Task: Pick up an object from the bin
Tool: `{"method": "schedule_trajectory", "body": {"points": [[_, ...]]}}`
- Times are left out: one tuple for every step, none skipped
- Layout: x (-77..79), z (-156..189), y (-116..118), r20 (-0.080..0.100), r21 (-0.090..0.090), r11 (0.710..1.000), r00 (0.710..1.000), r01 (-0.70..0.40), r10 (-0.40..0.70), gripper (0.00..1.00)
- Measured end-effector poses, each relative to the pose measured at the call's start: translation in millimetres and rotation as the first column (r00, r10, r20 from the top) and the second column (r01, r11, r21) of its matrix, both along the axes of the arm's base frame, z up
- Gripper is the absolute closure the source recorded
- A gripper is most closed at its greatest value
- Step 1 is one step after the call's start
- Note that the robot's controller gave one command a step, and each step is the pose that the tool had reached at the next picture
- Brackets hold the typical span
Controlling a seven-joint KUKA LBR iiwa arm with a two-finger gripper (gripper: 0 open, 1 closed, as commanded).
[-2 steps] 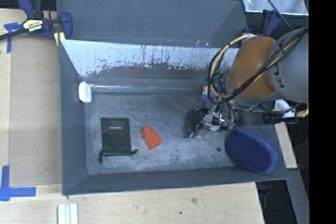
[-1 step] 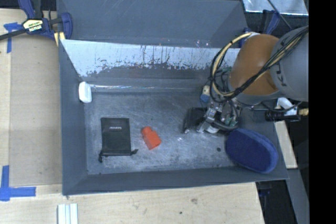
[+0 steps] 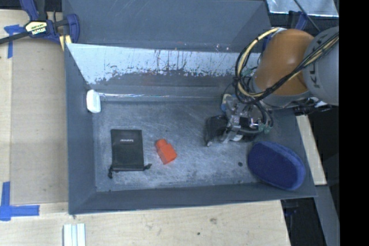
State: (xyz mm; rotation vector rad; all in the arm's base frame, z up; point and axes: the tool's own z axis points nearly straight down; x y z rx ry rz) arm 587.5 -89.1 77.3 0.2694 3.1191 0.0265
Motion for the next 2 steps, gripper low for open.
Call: {"method": "schedule_trajectory", "body": {"points": [[-48.9, 129.5, -2.8, -0.001, -0.018, 0.999, 1.0, -0.03, 0.03, 1.0], [-49.7, 124.7, -2.7, -0.009, -0.017, 0.999, 1.0, -0.03, 0.03, 0.0]]}}
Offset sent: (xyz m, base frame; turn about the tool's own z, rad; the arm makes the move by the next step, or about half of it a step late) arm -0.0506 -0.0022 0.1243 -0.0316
